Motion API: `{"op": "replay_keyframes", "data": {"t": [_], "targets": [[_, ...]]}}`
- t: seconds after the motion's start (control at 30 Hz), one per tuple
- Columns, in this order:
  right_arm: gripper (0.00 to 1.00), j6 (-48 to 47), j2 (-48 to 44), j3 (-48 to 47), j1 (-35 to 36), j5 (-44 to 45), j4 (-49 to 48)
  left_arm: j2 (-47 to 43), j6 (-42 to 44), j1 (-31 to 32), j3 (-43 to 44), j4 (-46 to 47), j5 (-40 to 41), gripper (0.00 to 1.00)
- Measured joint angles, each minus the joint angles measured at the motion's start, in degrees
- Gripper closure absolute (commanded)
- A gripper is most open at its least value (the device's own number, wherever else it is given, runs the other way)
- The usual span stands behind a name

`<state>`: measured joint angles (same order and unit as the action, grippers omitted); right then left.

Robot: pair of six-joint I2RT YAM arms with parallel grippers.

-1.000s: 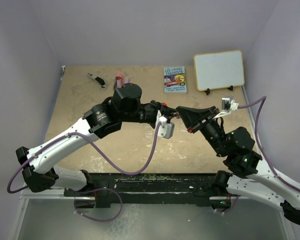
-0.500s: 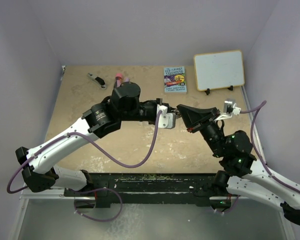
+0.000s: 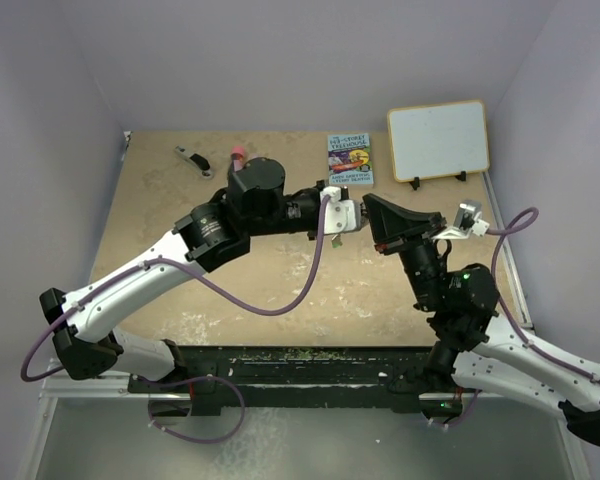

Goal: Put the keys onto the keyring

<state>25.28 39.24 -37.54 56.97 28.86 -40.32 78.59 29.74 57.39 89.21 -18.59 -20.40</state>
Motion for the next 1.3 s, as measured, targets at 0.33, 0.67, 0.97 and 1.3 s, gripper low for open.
{"op": "replay_keyframes", "data": {"t": [0.33,0.67,0.97,1.3], "targets": [[1.00,-3.9,4.2,0.7,0.0,3.5,-11.5,1.9,-4.2,0.0,2.9,1.2,1.4,0.93],[1.00,-6.1,7.4,4.0,0.0,5.7,-24.1,3.7,-9.3,0.0,4.9,1.3,3.1,0.93],[1.00,-13.2,16.6,5.6,3.4,11.1,-43.2,4.1,-13.9,-0.3,5.5,0.8,4.9,0.93],[0.77,-22.5,23.9,2.6,6.4,18.4,-53.1,4.1,-14.1,-1.0,5.5,-0.5,7.0,0.94]]}}
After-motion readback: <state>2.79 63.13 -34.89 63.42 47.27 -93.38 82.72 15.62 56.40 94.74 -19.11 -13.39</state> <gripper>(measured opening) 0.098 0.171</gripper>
